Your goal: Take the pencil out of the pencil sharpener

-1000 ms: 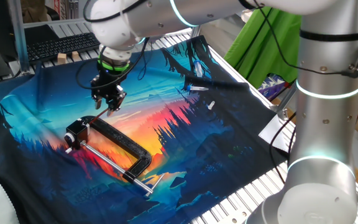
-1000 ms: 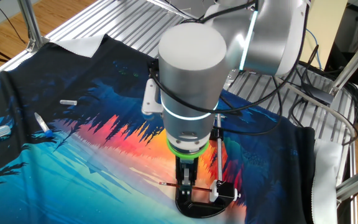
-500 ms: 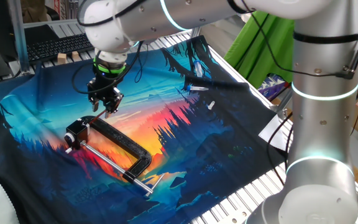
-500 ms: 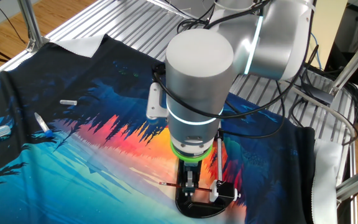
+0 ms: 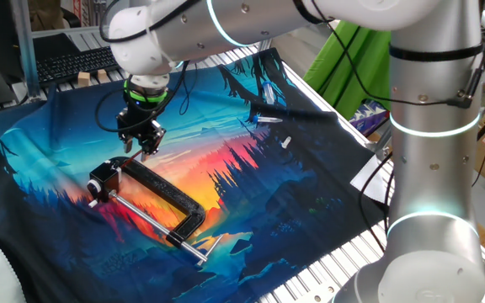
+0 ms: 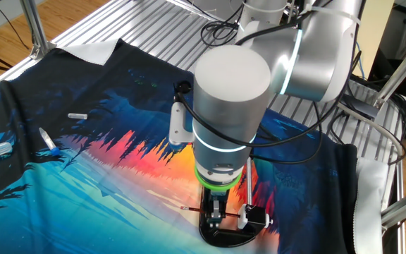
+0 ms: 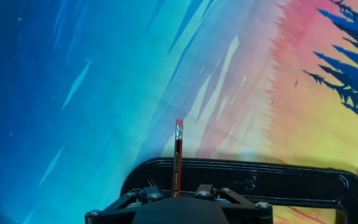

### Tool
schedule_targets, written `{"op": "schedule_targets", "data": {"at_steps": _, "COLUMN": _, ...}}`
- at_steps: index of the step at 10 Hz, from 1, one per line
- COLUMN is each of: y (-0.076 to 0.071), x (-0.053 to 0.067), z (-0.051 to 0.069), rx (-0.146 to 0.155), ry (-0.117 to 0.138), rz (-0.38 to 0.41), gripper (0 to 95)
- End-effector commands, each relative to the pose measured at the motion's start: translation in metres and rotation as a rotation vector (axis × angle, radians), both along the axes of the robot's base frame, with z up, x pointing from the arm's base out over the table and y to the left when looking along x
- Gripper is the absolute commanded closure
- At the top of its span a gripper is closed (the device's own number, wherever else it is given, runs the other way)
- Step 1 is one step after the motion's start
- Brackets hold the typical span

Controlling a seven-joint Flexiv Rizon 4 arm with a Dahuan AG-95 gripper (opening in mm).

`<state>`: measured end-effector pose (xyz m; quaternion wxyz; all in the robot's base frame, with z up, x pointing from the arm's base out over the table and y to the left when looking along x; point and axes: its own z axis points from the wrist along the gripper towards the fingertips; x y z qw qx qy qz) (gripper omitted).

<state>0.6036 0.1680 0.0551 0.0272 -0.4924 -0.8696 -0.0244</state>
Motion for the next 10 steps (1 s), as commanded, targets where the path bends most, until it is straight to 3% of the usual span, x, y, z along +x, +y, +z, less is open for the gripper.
{"op": "schedule_targets", "data": {"at_steps": 1, "y": 0.0005, "x": -0.0004, "z": -0.0003, "rx": 0.002, "ry": -0.001, "rz": 0.007, "gripper": 57.0}}
{"op": "schedule_targets", "data": {"at_steps": 10, "y": 0.0006, "x": -0.002, "z": -0.0044, "rx": -0.046, "ry": -0.005, "rz": -0.017, "gripper": 57.0}}
